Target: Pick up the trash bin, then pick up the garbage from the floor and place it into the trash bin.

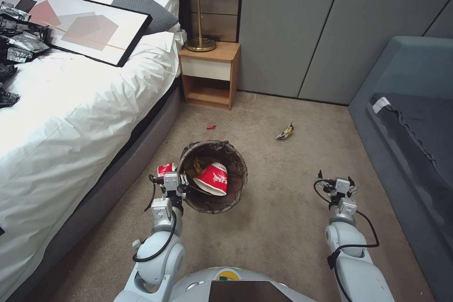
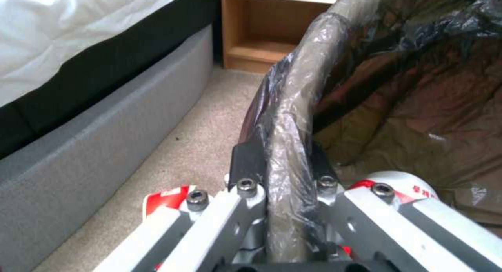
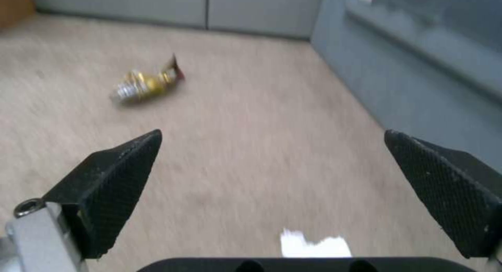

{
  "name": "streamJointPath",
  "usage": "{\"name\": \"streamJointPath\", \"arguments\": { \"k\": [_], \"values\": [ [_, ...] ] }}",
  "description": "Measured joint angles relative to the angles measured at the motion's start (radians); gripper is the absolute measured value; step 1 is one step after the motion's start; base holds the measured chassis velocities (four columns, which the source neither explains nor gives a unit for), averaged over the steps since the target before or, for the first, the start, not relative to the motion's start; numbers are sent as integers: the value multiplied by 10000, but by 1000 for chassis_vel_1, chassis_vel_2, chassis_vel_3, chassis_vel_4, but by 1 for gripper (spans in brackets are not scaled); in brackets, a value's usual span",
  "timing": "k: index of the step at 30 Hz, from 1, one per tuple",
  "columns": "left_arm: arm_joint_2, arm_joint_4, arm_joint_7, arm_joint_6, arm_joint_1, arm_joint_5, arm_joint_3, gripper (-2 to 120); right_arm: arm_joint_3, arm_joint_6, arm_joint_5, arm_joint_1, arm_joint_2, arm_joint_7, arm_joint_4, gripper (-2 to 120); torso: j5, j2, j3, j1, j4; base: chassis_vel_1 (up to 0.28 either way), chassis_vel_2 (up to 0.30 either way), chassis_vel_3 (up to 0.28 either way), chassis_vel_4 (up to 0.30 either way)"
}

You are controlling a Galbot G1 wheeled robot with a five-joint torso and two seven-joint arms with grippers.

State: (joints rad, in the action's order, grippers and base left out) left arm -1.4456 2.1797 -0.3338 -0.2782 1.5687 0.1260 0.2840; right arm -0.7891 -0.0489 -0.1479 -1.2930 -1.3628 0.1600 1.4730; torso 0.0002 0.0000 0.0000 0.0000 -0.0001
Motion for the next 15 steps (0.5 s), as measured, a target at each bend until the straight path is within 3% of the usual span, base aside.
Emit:
{"name": "streamJointPath", "arguments": {
  "k": [15],
  "values": [
    [23,-10,-12,-18,8,-14,-25,3,-24,-131,-131,1440,381,-69,-2848,100,-1,0,0,0,0,0,0,0,0]
  ]
}}
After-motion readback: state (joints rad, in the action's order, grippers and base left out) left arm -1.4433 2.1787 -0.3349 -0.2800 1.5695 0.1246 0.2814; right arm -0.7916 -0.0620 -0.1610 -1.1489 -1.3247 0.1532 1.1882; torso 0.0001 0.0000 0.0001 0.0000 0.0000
